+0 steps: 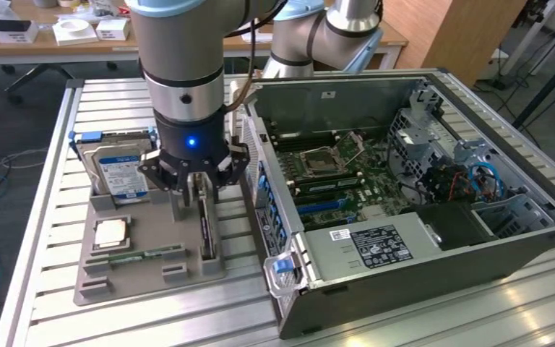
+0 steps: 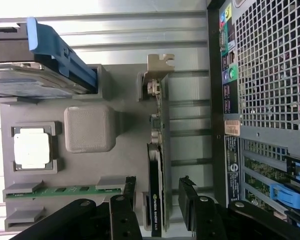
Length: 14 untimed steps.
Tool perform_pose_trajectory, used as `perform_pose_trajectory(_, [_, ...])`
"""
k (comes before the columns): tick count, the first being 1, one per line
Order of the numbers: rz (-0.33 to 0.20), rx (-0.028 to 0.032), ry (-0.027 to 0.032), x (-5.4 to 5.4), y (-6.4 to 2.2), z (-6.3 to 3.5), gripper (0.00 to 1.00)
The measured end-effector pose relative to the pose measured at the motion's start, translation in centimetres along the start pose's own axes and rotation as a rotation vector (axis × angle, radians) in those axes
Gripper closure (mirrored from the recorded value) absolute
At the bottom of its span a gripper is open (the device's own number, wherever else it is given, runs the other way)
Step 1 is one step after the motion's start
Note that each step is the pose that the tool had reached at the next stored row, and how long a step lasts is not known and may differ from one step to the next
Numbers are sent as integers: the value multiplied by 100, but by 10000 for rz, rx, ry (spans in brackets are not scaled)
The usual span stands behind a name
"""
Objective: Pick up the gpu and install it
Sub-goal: 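Pick up the gpu and move the gpu toward the slot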
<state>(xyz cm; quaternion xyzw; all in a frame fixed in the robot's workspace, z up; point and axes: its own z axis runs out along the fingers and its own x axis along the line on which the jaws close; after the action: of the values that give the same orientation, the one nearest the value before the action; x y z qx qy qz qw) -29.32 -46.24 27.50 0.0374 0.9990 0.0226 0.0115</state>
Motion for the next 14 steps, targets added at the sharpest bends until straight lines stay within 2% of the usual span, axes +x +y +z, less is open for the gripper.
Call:
perform_pose_trajectory(3, [0, -1, -1, 1, -4, 41, 53])
perform_pose_trajectory(7, [0, 2, 0, 1, -5, 42, 53])
perform_pose_trajectory(14, [0, 0, -1, 2, -19, 150, 53])
